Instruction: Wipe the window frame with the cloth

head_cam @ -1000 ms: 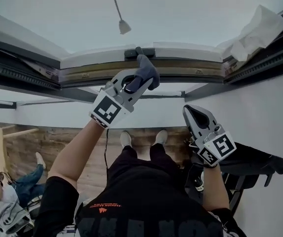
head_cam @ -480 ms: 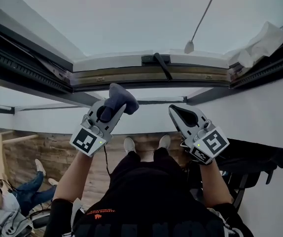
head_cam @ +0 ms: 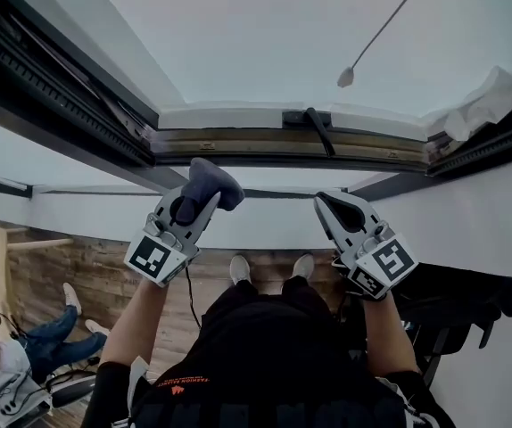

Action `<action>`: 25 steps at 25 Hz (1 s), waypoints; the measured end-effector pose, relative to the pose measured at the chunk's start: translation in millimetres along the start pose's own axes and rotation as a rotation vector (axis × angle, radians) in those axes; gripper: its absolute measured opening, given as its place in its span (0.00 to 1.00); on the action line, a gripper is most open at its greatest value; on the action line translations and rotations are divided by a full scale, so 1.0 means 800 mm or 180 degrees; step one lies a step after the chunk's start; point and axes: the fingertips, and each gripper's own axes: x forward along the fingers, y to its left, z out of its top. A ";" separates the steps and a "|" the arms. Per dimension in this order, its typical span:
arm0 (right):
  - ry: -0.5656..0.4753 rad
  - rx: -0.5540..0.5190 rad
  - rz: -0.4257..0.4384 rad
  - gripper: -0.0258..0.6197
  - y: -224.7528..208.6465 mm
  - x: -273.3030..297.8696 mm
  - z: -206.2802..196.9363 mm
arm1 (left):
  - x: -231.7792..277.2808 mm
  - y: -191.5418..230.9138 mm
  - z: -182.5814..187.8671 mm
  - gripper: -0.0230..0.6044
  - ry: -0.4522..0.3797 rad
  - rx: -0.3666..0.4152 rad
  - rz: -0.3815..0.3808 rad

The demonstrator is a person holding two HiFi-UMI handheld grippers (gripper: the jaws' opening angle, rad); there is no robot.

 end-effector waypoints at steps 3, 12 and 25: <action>-0.0014 -0.0029 0.0042 0.04 0.004 0.007 0.005 | -0.002 0.002 0.007 0.10 -0.0031 0.0008 0.0013; -0.0021 -0.0071 0.0100 0.04 0.001 0.011 0.010 | 0.009 -0.009 0.003 0.10 0.0046 -0.0020 -0.0010; -0.0039 -0.0078 0.0097 0.04 -0.017 0.003 0.015 | 0.039 -0.020 0.008 0.10 0.0089 -0.0039 -0.0094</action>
